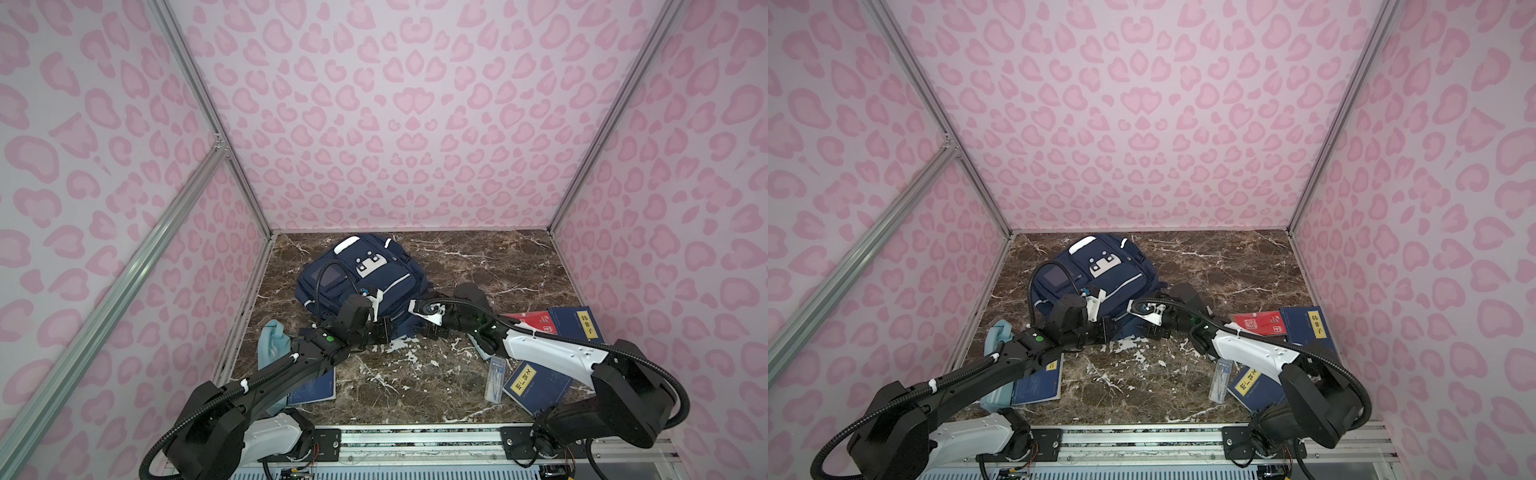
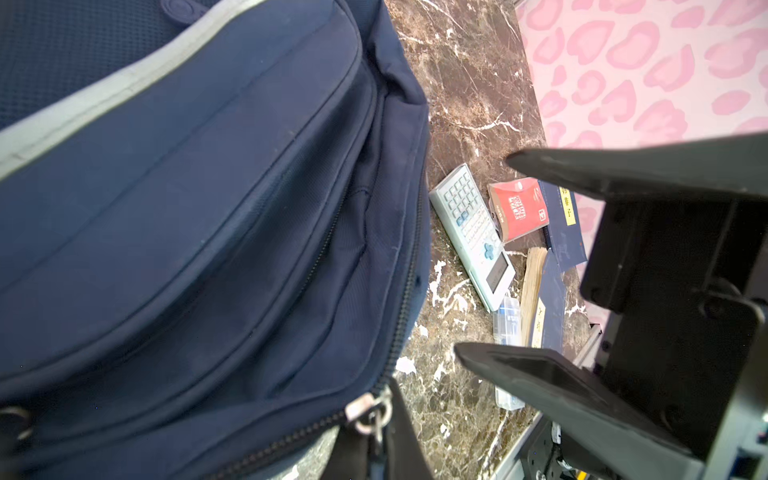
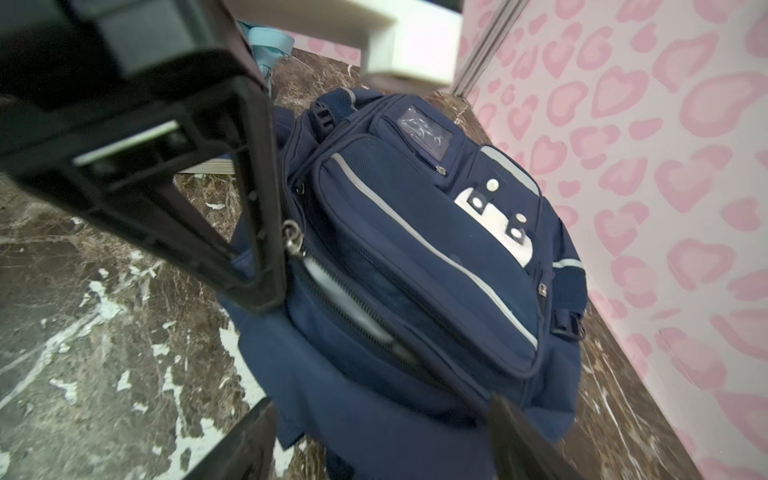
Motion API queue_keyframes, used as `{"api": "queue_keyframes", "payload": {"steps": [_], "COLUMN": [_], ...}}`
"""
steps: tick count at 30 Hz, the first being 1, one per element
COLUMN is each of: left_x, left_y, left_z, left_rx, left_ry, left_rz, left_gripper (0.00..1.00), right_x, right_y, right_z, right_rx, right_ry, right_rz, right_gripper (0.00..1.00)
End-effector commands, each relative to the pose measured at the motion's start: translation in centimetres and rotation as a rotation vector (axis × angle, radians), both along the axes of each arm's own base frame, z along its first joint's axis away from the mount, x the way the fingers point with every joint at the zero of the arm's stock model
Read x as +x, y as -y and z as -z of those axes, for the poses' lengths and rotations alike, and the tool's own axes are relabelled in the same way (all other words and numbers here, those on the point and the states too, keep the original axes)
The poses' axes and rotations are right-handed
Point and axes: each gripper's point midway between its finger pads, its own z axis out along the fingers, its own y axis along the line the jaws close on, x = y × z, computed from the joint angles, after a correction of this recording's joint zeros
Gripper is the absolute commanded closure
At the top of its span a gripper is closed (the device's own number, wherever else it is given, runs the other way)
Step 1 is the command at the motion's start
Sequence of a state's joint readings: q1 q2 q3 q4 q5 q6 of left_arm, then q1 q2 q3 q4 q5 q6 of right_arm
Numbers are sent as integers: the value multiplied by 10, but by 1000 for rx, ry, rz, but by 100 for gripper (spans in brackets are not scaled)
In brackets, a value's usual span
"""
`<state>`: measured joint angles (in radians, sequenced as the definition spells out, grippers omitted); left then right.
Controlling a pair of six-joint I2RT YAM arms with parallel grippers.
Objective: Pack the student bag
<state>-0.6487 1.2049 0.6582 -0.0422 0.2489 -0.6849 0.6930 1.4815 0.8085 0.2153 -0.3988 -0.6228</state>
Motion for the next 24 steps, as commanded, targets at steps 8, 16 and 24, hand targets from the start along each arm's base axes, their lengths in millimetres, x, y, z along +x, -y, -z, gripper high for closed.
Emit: {"api": "queue_keyframes", "payload": {"steps": [8,16,24], "left_x": [-9,2,18], "left_y": [10,-8,-66], "left_z": [-19,2,25], "left_rx": [-79,24,116], "left_ry": [39,24,2], "left_rz": [55,-17,-166], "left_gripper": [97,97,97], "right_x": [-8,-6,18], "right_y": [-41,-23,17], "right_z": [41,45,31], "right_rx": [-136,-185,-191], "right_ry": [-54,-10,12], "right_rz": [-165,-144,-38], "right_gripper": [44,100,100]}}
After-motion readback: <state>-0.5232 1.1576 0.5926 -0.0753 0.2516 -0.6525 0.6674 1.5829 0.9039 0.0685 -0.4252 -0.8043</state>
